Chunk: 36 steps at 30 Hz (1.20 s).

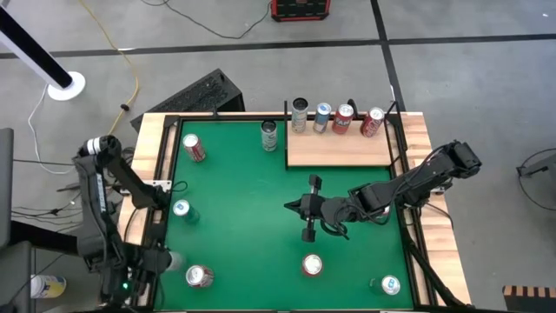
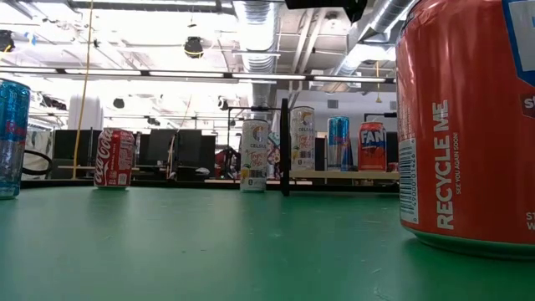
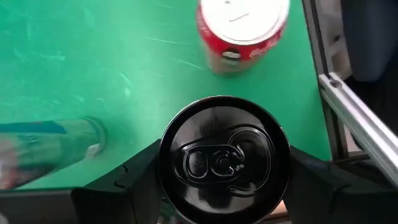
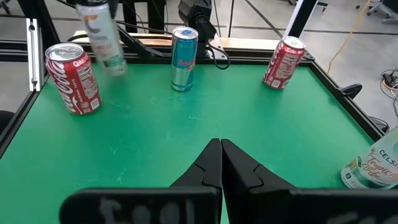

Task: Sort soda cans
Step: Put the bottom white and blue soda can on the shelf align with the other white and blue soda can

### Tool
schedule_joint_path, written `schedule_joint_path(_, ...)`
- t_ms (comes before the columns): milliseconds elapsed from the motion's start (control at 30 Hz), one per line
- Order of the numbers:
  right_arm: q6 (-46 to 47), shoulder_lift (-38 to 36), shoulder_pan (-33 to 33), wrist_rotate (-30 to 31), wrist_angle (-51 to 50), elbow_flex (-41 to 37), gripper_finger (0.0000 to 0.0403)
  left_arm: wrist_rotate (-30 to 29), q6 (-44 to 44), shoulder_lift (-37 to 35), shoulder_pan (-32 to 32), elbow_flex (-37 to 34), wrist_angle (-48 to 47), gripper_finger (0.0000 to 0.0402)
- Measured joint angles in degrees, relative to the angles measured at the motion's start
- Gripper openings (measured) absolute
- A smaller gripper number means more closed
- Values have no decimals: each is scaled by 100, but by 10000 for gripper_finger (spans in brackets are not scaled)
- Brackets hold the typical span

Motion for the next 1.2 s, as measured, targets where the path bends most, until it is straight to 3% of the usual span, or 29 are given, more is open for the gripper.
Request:
schedule_joint_path(200, -2, 0, -7, 4, 4, 0, 23, -491, 997, -531, 735, 4, -349, 236)
schedule_joint_path(400, -19, -4, -7, 2, 2, 0, 23, -522, 3161, -845, 2363, 7, 26, 236)
schedule_joint_path(600, -299, -125, 0, -6, -86, 2, 23, 529, 5760, -668, 4329, 9, 1671, 236)
schedule_joint_path(733, -308, -238, -35, -6, -250, 12, 23, 1416, 6928, -246, 5364, 13, 2426, 236)
schedule_joint_path(833, -250, -328, -28, -5, -476, 6, 23, 1950, 7398, 192, 5958, 50, 2882, 236)
schedule_joint_path(933, -150, -420, 11, -8, -736, -1, 23, 2071, 7571, 646, 6354, 202, 2821, 236)
schedule_joint_path(1200, -105, -439, 170, -11, -939, 4, 23, 2334, 7967, 1388, 6615, 368, 2884, 236)
